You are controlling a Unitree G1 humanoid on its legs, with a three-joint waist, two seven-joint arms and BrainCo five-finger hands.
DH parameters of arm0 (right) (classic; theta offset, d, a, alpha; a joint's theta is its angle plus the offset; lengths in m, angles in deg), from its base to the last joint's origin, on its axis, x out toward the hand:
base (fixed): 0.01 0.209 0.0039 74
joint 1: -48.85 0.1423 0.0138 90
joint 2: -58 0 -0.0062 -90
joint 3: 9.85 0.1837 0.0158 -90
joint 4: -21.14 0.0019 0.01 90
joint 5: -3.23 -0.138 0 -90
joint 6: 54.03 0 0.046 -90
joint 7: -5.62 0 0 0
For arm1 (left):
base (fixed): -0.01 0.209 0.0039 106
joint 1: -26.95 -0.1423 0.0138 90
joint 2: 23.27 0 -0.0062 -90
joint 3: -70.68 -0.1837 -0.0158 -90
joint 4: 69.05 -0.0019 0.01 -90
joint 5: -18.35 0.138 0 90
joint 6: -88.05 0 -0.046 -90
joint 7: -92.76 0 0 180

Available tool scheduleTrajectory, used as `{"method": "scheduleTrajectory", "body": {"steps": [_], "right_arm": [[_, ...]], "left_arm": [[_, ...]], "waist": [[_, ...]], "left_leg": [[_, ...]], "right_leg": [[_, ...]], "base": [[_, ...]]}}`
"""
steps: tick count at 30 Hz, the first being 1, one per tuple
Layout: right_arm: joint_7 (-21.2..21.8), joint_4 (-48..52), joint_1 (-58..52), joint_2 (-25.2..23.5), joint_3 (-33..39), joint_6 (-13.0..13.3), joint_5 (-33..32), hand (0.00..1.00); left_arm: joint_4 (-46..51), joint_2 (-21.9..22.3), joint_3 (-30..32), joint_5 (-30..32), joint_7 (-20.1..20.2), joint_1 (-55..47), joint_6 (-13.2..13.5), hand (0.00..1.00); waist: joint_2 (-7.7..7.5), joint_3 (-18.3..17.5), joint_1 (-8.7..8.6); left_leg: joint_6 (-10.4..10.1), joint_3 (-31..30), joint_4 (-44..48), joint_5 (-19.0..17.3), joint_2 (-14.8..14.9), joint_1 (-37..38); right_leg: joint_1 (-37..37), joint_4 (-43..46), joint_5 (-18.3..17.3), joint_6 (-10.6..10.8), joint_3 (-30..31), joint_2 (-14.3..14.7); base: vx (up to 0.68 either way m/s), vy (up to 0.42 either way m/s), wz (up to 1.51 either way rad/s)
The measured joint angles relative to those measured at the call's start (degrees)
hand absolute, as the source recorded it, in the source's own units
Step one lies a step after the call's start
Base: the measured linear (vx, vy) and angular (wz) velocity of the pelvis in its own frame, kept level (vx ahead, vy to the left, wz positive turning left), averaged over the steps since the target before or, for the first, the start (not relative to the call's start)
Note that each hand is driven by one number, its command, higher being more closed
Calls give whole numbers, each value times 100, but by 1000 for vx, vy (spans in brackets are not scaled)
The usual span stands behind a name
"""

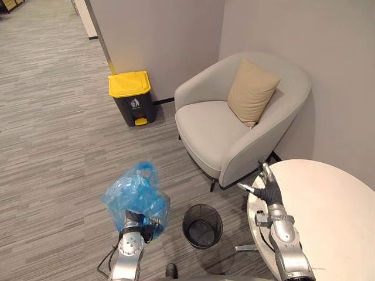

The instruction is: Gather rubbish on tea table into small bin, then transfer packed bag to large trash can.

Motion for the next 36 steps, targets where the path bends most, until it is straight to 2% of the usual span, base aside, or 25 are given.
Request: {"method": "scheduleTrajectory", "body": {"steps": [5, 13, 18, 29, 33, 36], "right_arm": [[28, -1070, -3, -117, 386, -183, 1, 0], [92, -1697, 13, -202, 357, -208, 1, 0], [121, -2016, 8, -200, 262, -325, 1, 0], [200, -2167, 76, -167, 2, -370, 19, 0], [160, -2167, 297, -77, -163, -386, 129, 0], [76, -2106, 469, -49, -251, -385, 136, 0]], "left_arm": [[-443, -17, 14, -16, 198, -139, -4, 100], [-833, -19, 173, -13, 326, -240, -8, 100], [-1082, -19, 174, -16, 362, -334, -9, 100], [-1288, -6, 118, -19, 457, -407, -8, 100], [-1288, -7, 121, -30, 456, -386, -6, 100], [-1278, -35, 120, -55, 454, -318, -4, 100]], "waist": [[21, 9, 1], [7, 49, 4], [-19, 79, 8], [-52, 209, 10], [-51, 383, 22], [-84, 509, 18]], "left_leg": [[-6, -4, 0, -12, 1, -7], [-30, -4, -1, -34, -1, -6], [-27, -5, -1, -41, -9, -6], [-18, -11, -1, -45, -42, 3], [-12, 98, 4, -48, -45, -15], [-5, 145, 42, -48, -89, -117]], "right_leg": [[0, -10, -2, 3, -3, 2], [3, -7, -24, 34, -5, -3], [4, -3, -39, 55, -9, -12], [-32, 104, -90, 108, -15, -64], [-298, 530, -206, 75, 109, -130], [-775, 1405, -582, 103, 186, -317]], "base": [[0, 0, 0], [0, 0, 0], [0, 0, 0], [0, 0, 0], [-11, 25, -15], [-8, 26, -4]]}}
